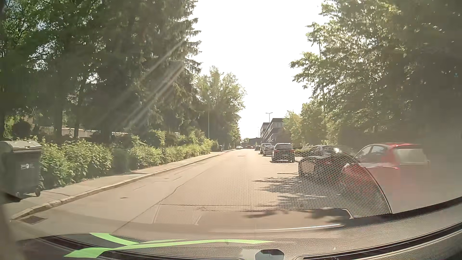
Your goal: Follow the waypoints while adhering to traffic rules and regulations
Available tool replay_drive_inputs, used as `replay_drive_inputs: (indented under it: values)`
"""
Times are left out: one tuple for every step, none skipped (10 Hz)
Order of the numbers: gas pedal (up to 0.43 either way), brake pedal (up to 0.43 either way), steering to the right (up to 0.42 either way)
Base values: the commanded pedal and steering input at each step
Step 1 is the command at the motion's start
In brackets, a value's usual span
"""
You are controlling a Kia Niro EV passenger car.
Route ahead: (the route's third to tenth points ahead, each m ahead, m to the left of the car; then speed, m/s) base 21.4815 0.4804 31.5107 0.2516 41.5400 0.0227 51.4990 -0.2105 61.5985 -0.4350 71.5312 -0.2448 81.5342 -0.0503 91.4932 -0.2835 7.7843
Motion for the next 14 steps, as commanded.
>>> replay_drive_inputs:
  values:
    - [0.189, 0.0, 0.0]
    - [0.189, 0.0, 0.0]
    - [0.189, 0.0, -0.001]
    - [0.189, 0.0, -0.001]
    - [0.189, 0.0, -0.001]
    - [0.189, 0.0, -0.001]
    - [0.189, 0.0, -0.001]
    - [0.189, 0.0, -0.002]
    - [0.189, 0.0, -0.005]
    - [0.189, 0.0, -0.007]
    - [0.189, 0.0, -0.006]
    - [0.189, 0.0, -0.006]
    - [0.189, 0.0, -0.006]
    - [0.189, 0.0, -0.006]
